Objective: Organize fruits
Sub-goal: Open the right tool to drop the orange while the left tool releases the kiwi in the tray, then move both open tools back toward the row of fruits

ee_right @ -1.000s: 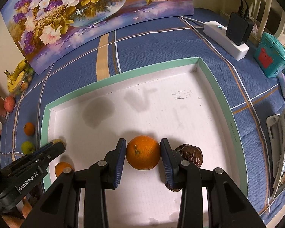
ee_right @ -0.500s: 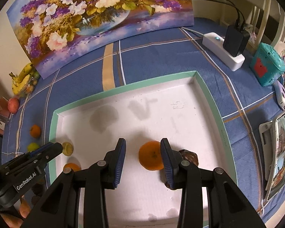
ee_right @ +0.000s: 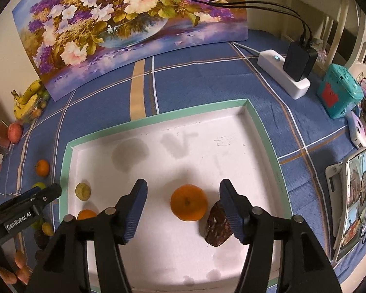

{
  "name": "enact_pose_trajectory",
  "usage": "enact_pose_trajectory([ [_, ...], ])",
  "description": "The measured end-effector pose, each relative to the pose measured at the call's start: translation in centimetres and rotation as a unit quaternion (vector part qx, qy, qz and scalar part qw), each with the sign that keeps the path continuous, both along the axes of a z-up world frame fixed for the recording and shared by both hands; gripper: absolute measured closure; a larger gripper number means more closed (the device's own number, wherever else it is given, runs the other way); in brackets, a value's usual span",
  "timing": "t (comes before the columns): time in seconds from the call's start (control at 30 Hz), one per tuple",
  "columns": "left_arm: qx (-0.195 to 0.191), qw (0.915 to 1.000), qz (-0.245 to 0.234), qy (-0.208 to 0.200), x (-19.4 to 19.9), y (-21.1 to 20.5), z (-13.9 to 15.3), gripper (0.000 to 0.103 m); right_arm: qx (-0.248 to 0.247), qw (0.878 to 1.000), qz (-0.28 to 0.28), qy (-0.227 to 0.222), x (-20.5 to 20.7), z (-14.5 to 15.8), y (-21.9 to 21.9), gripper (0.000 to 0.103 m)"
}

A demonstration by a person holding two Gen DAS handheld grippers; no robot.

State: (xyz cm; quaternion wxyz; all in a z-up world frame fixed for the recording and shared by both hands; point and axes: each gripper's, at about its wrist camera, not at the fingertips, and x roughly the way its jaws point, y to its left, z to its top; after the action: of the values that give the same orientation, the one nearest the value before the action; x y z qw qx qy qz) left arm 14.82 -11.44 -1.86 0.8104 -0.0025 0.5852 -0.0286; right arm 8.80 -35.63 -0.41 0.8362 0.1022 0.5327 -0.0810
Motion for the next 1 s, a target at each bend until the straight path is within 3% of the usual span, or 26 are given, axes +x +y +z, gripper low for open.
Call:
enact_pose_trajectory([
  [0.17,0.012,0.9998,0.018,-0.004,-0.2,1.3,0.1,0.007,-0.011,1.0,0.007,-0.003,0.1,0.0,0.2,0.023],
  [0.37,0.019,0.9993,0.03,-0.015,-0.2,2.4,0.9,0.0,-0.021,1.0,0.014,-0.004,0.1,0.1,0.5,0.013],
  [0.63,0.019,0.9988,0.042,-0.018,-0.9,4.0,1.3,0.0,-0.028,0.999,0.024,-0.002,-0.2,0.3,1.3,0.011],
  [1.0,-0.015,0.9947,0.086,-0.054,-2.0,8.8,2.9,0.0,-0.021,0.999,0.021,-0.039,-1.0,2.2,2.6,0.01],
])
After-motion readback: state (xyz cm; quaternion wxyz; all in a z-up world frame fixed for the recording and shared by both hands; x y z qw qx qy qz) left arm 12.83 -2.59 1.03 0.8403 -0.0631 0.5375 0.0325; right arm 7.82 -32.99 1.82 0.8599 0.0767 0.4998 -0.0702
